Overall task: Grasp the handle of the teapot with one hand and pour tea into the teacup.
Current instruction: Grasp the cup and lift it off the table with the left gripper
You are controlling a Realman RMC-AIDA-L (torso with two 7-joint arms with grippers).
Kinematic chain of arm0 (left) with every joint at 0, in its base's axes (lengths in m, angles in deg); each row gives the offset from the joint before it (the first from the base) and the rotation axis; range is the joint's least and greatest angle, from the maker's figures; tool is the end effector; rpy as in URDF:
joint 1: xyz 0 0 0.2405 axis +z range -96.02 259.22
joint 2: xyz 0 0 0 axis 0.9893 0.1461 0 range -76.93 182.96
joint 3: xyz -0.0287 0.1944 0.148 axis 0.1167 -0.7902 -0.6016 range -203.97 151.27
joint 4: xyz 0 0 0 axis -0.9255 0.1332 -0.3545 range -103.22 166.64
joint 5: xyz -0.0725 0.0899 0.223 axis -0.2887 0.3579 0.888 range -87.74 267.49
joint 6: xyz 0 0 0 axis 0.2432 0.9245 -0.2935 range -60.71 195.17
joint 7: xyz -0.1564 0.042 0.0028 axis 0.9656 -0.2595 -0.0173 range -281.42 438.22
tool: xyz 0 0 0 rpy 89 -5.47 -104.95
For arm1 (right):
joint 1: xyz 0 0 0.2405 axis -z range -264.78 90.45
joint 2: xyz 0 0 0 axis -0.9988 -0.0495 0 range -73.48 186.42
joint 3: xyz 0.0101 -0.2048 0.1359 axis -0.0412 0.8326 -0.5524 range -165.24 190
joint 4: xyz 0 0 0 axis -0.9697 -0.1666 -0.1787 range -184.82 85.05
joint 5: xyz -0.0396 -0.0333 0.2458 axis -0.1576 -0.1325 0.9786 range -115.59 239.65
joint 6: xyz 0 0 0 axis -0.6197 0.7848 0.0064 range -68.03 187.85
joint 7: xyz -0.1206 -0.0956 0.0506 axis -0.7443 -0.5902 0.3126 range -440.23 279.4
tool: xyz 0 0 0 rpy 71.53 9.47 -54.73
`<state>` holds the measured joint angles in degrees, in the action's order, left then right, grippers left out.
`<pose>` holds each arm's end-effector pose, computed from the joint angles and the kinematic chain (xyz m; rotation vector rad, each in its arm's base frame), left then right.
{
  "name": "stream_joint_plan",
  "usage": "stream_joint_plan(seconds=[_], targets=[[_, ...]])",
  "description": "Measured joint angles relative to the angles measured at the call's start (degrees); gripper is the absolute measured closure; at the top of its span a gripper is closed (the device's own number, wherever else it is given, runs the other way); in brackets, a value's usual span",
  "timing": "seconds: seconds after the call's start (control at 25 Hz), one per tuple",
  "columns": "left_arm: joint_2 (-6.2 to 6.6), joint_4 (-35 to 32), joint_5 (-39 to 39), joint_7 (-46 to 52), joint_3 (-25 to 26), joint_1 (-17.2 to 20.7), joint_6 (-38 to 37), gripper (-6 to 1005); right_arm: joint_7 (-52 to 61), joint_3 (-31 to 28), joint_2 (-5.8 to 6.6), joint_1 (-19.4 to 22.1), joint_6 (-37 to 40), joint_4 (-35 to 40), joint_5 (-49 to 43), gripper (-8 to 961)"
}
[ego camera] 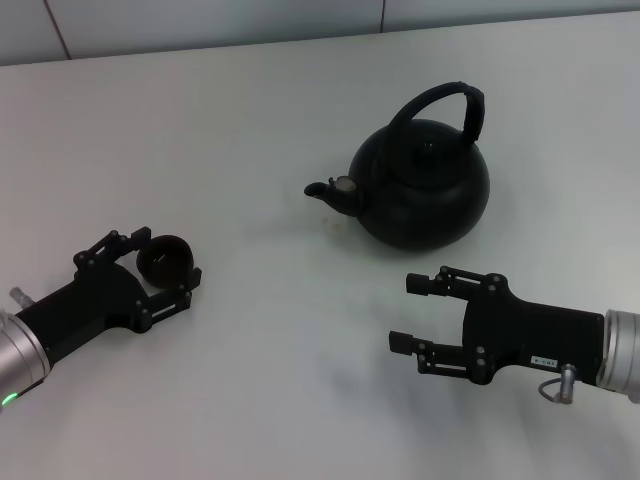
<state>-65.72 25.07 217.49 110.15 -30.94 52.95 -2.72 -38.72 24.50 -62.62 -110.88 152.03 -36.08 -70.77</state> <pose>-0.3486 0.3221 -0.0875 -2.3926 -0.4381 -0.5440 0.3336 0.2623 -0.0707 -2.6274 0.4499 0.8347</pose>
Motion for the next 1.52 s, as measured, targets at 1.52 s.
stream_joint_plan(seconds=[1.52], targets=[[0.28,0.24,0.00,-0.03,-0.02,-0.26,-3.60,301,0.10,0.00,0.00,-0.01,0.09,0.00,-0.01,215]])
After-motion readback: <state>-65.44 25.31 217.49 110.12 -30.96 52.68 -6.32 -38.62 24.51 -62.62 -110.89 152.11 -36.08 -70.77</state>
